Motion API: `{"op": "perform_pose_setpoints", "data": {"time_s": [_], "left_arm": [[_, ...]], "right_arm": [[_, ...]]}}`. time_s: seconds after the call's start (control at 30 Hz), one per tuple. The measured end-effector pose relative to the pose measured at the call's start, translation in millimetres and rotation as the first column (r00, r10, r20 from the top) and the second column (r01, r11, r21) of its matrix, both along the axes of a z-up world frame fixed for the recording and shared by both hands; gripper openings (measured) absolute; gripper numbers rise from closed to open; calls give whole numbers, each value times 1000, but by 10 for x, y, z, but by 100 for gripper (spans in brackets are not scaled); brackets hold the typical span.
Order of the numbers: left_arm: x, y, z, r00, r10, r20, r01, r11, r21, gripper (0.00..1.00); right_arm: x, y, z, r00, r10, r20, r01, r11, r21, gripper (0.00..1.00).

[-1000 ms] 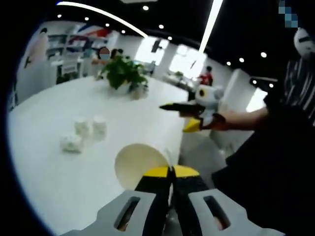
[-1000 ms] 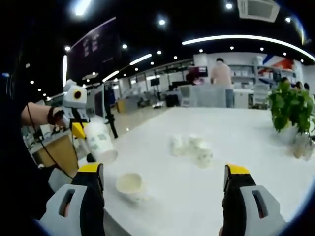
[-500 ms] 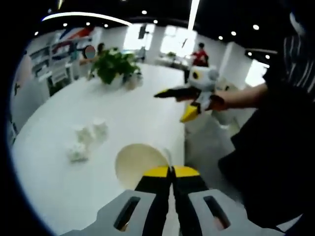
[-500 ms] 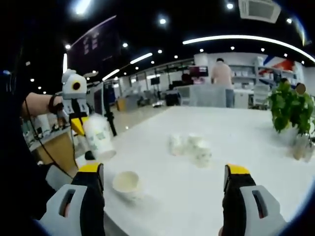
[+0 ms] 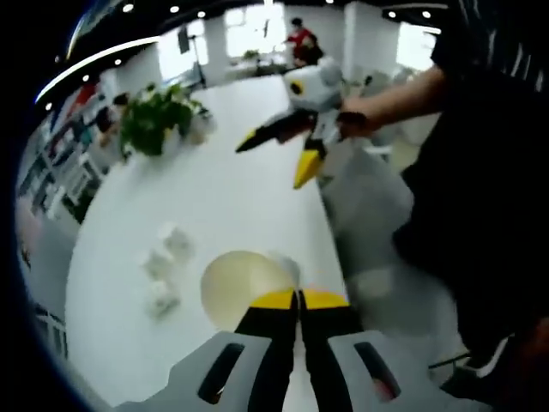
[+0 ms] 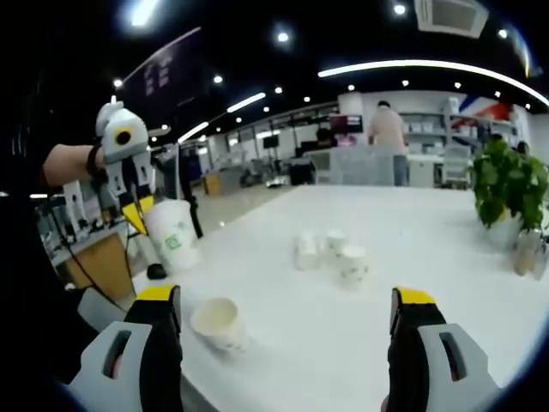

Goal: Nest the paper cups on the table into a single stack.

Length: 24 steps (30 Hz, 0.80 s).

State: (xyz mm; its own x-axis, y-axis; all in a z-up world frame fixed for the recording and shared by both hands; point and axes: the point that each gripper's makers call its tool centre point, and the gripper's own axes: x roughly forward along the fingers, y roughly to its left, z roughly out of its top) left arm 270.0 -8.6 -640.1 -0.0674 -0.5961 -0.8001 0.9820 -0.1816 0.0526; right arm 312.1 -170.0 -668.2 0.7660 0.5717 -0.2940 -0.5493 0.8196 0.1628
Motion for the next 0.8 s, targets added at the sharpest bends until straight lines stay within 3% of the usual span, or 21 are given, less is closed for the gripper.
{"op": "perform_pose_setpoints", "data": {"time_s": [0.13,0.33,0.47,0.7,0.8], "left_arm": [[15,-44,-30,997,-66,51,65,998,22,0],[8,-86,-153,972,-195,135,187,980,65,0],[51,-69,-244,929,-305,209,285,951,120,0],[6,-113,-375,919,-345,192,322,936,139,0],[-2,-117,-440,902,-382,201,355,922,157,0]], "right_arm": [[32,-29,-10,1000,-8,2,8,1000,7,100],[53,-42,-1,1000,-4,11,4,1000,-5,100],[75,-34,-28,1000,5,14,-4,999,-38,100],[75,-15,-64,1000,12,8,-12,999,-40,100],[75,-21,-79,1000,13,8,-13,999,-42,100]]}}
